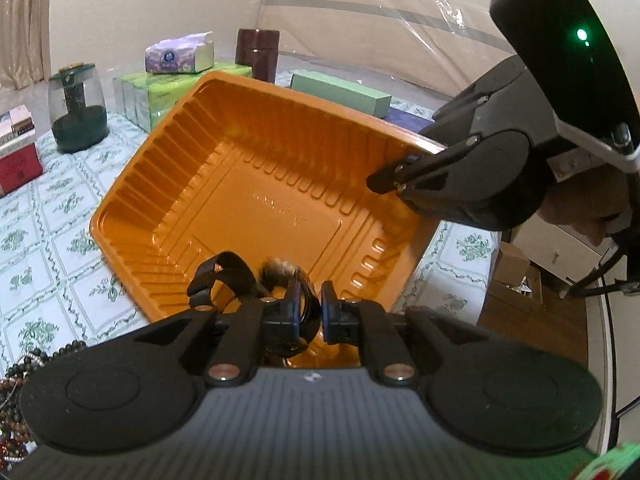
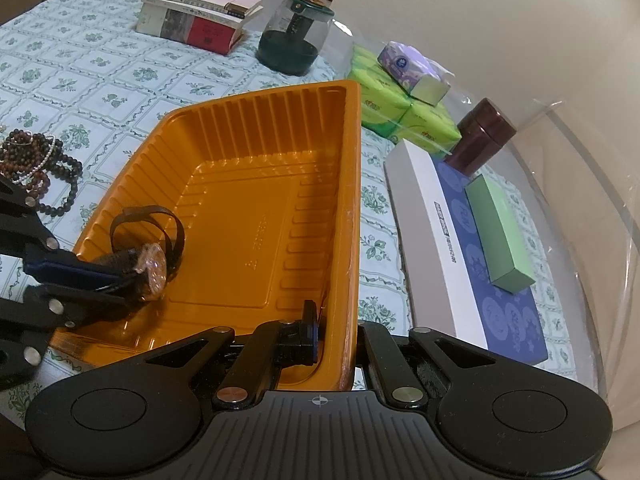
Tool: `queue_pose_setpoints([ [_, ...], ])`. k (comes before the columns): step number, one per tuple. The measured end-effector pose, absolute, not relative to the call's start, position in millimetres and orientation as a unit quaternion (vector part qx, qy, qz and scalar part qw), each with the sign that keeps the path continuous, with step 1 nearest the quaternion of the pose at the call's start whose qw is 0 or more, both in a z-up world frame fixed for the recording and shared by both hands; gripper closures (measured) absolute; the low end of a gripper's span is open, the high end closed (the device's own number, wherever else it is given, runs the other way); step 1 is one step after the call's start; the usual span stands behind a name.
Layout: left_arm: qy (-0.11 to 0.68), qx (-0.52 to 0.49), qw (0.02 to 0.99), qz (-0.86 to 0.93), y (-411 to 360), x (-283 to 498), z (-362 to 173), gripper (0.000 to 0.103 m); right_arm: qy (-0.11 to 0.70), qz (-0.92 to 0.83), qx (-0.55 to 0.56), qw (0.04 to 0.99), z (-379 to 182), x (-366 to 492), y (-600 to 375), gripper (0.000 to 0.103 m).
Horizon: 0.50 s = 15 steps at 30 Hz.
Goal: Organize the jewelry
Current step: 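Carry the gold-faced watch into the tray and open the left gripper, then grasp the brown bead bracelet with the left gripper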
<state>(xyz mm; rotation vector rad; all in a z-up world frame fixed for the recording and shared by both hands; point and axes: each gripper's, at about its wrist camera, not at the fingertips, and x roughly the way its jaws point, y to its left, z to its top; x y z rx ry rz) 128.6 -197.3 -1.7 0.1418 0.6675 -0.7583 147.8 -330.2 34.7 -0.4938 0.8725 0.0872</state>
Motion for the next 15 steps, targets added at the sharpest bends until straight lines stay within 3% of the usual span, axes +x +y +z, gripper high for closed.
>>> queue_pose_setpoints([
  [3, 0.313, 0.066, 0.875, -0.362, -195, 127, 1, 0.082, 0.419, 0.041, -0.237, 0.876, 34, 148, -330, 0.1],
  [15, 0.308, 0.042, 0.919, -0.241, -90, 95, 1, 0.078, 0.419, 0.041, -0.237, 0.876, 35, 146, -331, 0.1],
])
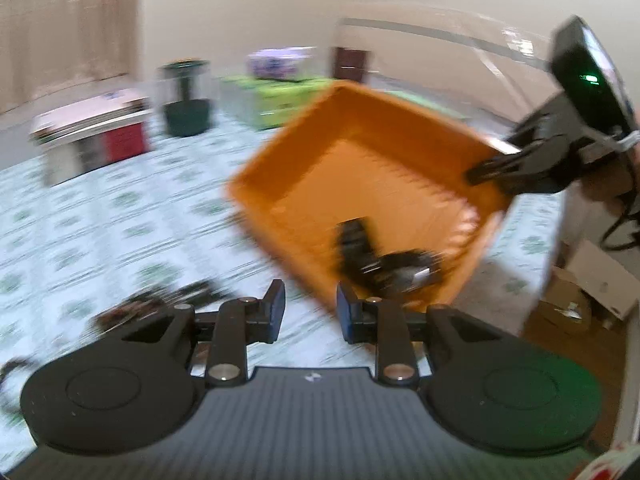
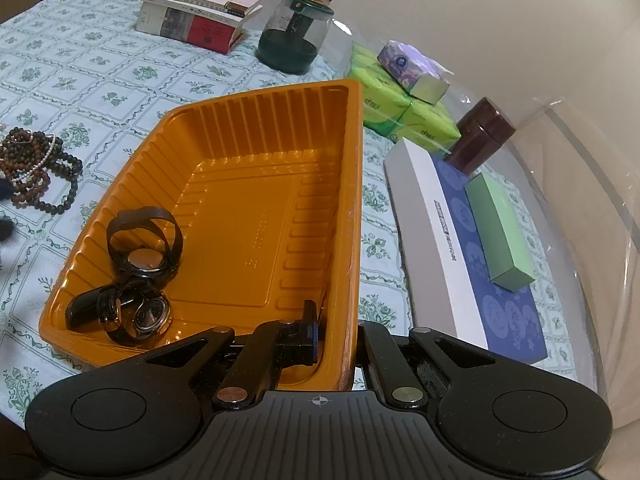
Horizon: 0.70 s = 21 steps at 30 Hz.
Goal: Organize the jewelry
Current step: 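Grasp the brown bead bracelet with the left gripper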
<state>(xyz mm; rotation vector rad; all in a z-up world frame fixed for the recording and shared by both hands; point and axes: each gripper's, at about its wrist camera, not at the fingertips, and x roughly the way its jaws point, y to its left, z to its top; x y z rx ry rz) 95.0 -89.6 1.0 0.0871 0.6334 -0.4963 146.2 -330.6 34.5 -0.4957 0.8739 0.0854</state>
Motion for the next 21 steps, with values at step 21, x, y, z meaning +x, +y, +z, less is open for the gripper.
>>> queue_pose_setpoints([
  [21, 0.359, 0.085, 0.928, -0.053, 67, 122, -55, 0.084, 0.422, 0.034, -0.249, 0.871, 34, 147, -327, 0.1],
])
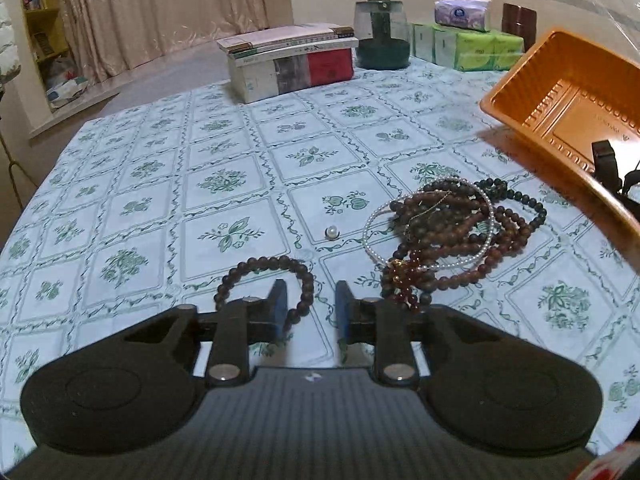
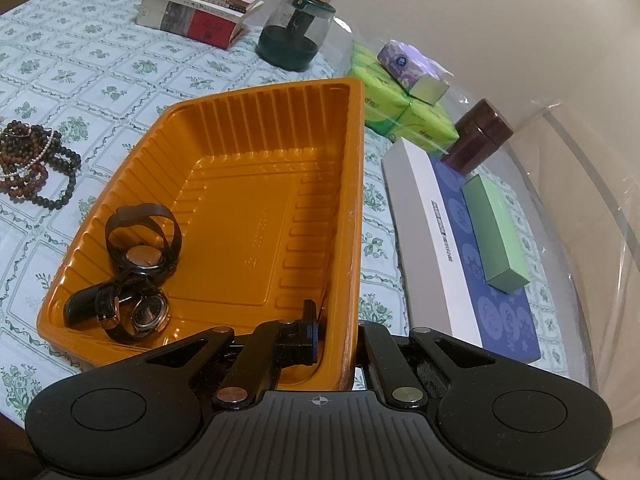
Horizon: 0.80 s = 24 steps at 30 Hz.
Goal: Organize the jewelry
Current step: 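Grasp the brown bead bracelet with the left gripper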
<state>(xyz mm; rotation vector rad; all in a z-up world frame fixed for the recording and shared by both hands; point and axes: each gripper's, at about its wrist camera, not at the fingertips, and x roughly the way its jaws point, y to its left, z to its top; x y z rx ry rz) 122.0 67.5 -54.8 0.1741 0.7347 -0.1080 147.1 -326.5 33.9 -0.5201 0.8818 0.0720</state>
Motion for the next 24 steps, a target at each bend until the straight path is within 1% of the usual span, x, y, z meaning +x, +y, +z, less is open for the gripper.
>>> queue_pose_setpoints([
  [7, 0.371, 0.103, 0.921, -0.059, 65, 132, -66, 0.085, 0.423, 0.034, -0.25, 0.87, 33, 148, -327, 0.1],
  [9, 0.374, 0.105, 0.919, -0.062, 65, 134, -66, 0.087, 0.423, 0.034, -0.25, 0.87, 33, 147, -327, 0.099],
  [13, 0.39, 0.098, 0.913, -0.07, 64, 139, -64, 0.097, 0.423, 0.034, -0.25, 0.87, 33, 148, -327, 0.099],
  [17, 0.399, 0.083, 0.911, -0.066, 65, 140, -57, 0.097, 0.422, 0.034, -0.25, 0.871, 33, 148, -327, 0.099],
  [24, 0.38, 0.066, 0.92, -0.062, 69, 127, -32, 0.097, 0.422, 0.034, -0.25, 0.871, 32, 148, -328, 0.099],
])
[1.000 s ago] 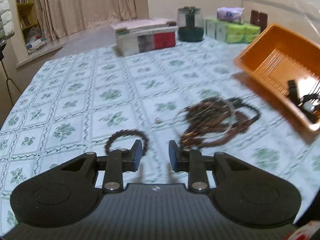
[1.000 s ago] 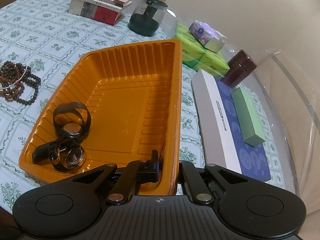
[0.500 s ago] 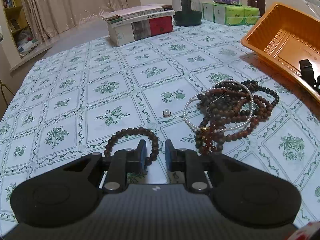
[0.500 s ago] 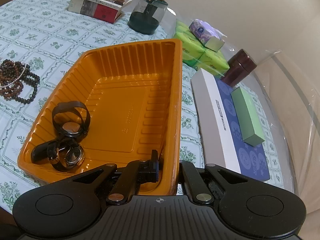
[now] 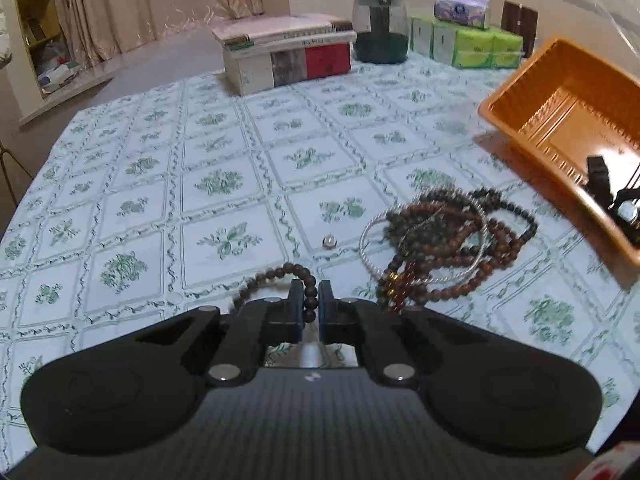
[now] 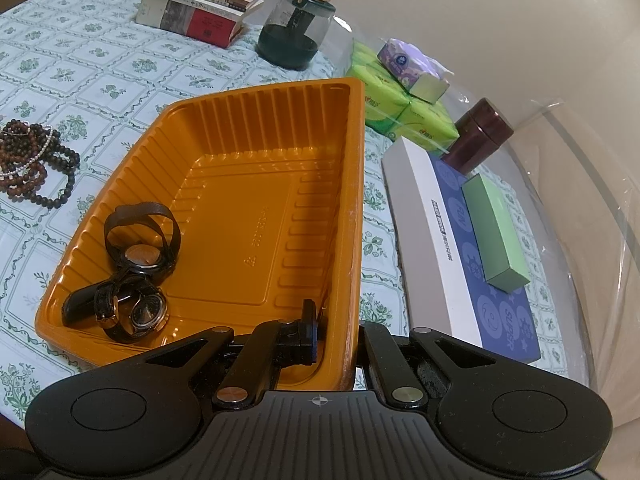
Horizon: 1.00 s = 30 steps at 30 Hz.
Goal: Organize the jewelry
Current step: 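Grasp the brown bead bracelet with the left gripper, then carry the brown bead bracelet into the orange tray and release it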
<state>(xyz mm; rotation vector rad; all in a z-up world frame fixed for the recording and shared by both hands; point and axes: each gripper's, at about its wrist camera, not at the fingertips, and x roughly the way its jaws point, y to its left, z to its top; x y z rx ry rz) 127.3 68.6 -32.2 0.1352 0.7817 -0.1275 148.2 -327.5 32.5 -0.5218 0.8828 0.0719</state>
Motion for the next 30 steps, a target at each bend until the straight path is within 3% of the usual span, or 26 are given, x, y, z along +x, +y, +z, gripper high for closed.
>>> queue_pose_setpoints([
  [14, 0.326, 0.036, 0.938, -0.111, 45, 116, 24, 0.097, 0.422, 0.035, -0.249, 0.871, 32, 148, -328, 0.099],
  [30, 0.299, 0.032, 0.921, -0.247, -70, 131, 48, 0.097, 0.423, 0.036, -0.245, 0.872, 32, 149, -325, 0.099],
])
